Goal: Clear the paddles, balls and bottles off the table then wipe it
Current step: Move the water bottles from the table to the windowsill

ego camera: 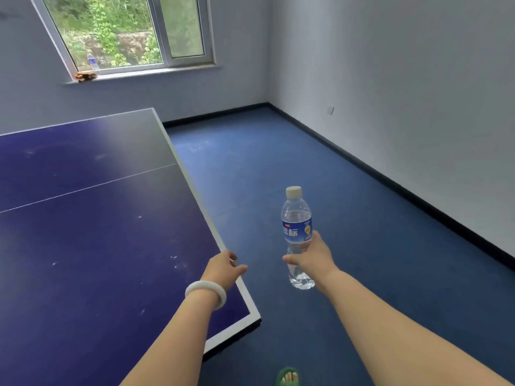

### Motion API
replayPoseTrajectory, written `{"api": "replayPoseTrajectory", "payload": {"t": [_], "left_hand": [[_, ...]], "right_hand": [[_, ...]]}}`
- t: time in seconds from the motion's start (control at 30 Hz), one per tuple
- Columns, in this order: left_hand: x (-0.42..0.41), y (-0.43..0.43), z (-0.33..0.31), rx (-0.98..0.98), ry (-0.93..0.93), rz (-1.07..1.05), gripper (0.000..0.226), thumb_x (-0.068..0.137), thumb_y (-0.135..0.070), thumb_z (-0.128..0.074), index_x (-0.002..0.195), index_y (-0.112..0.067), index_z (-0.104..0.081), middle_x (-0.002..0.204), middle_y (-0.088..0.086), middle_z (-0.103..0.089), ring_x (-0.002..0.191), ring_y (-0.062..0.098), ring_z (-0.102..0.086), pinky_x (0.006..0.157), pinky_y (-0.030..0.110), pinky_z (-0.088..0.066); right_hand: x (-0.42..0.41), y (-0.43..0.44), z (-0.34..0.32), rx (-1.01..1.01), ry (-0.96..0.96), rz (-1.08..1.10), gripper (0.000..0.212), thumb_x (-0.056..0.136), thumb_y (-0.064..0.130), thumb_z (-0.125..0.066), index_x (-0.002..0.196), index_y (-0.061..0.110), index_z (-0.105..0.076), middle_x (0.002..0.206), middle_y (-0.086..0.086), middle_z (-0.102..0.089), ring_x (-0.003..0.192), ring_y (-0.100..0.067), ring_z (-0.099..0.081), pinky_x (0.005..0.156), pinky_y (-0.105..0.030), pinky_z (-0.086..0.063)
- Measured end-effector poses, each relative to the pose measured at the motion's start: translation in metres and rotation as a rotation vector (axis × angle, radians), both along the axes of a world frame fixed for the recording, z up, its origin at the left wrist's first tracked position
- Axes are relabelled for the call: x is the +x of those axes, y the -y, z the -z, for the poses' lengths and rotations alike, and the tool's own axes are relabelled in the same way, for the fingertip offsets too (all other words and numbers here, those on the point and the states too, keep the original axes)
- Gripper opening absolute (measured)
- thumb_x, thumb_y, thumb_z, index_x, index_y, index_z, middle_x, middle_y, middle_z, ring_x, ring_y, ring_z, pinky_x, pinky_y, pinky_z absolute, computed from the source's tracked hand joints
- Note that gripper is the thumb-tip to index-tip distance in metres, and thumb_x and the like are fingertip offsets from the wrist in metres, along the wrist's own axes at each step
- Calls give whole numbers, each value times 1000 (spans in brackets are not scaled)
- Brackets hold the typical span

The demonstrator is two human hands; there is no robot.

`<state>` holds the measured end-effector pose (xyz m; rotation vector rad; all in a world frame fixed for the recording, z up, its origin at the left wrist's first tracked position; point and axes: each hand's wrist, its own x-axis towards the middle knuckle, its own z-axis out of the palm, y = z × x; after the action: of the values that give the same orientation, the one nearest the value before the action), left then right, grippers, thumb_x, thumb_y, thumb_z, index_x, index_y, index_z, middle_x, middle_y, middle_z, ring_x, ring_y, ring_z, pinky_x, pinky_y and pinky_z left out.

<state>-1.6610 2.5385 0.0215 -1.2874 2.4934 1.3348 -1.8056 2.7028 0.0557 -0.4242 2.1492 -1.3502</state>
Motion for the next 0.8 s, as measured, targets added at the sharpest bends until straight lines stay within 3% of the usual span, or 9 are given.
{"api": "replayPoseTrajectory", "payload": {"t": [0.1,0.27,0.4,0.67,0.8], "left_hand": [[-82,22,-3,9,22,-7,41,92,-31,-67,124,-9,-56,108,3,-64,89,17,-59,81,28,-48],[-192,69,-16,-47,64,3,41,93,-31,-66,125,-7,-56,119,9,-63,106,23,-60,90,30,-45],[-261,119,-17,-62,102,-28,42,92,-34,-66,125,-10,-55,122,9,-61,109,24,-60,92,31,-47],[-371,229,-25,-93,147,-212,43,92,-34,-67,125,-10,-56,124,9,-59,110,25,-59,90,30,-47],[-394,282,-34,-94,186,-351,42,93,-35,-65,126,-11,-55,125,9,-59,109,24,-59,91,32,-48]], "right_hand": [[-83,26,0,53,2,-46,55,71,5,-85,111,16,-50,98,3,-63,89,-11,-60,82,-29,-44],[-197,79,-4,50,-25,-40,53,69,5,-85,108,15,-50,101,-2,-64,96,-19,-63,84,-31,-47],[-268,137,0,14,24,-74,54,72,3,-83,112,13,-49,103,-3,-63,94,-20,-62,80,-30,-44],[-402,303,15,-17,45,-282,53,68,2,-82,111,10,-52,101,-9,-65,93,-26,-64,74,-31,-48],[-442,388,1,-18,38,-438,58,73,0,-81,119,9,-47,107,-4,-54,97,-23,-55,81,-33,-43]]}}
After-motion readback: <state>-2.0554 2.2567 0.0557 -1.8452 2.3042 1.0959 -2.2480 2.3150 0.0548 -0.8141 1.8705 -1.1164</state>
